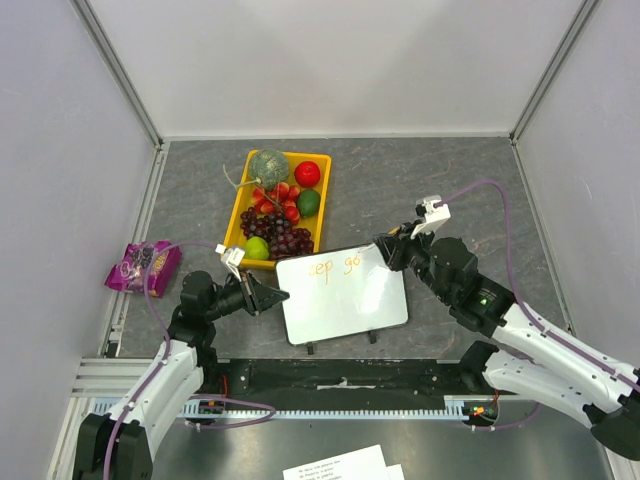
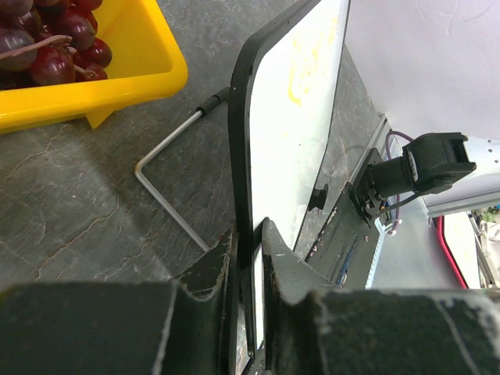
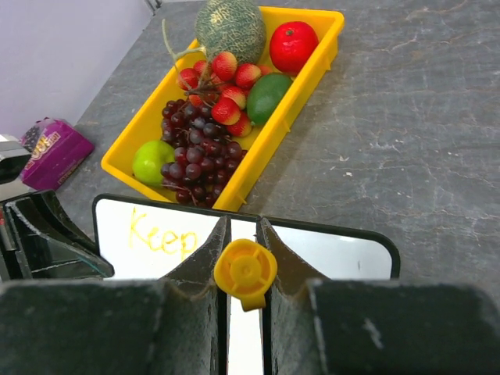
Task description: Write a sentence on the whiteboard
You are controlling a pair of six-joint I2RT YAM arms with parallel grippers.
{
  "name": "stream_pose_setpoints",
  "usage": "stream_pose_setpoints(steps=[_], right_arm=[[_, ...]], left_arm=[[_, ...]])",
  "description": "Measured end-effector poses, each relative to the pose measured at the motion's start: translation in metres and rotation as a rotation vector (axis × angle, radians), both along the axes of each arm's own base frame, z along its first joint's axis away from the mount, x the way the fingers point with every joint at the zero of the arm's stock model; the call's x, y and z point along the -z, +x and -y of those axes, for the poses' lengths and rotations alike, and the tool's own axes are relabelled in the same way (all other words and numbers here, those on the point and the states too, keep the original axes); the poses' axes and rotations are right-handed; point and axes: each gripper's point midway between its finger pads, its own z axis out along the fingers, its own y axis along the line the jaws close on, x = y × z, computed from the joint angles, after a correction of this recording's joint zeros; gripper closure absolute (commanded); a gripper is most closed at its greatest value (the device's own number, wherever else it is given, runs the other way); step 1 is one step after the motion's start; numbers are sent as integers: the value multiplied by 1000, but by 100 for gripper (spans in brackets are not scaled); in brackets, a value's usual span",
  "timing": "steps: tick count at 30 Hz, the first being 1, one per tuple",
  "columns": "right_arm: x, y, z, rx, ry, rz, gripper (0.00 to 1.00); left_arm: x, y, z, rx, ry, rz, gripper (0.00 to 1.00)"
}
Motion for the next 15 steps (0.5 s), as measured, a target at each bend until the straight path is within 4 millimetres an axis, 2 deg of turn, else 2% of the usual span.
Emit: stream_pose_setpoints(steps=[15], right_arm=[[31,4,16,68,-75,-54,100]], left_arm=[[-1,0,0,1,-1,3,98]])
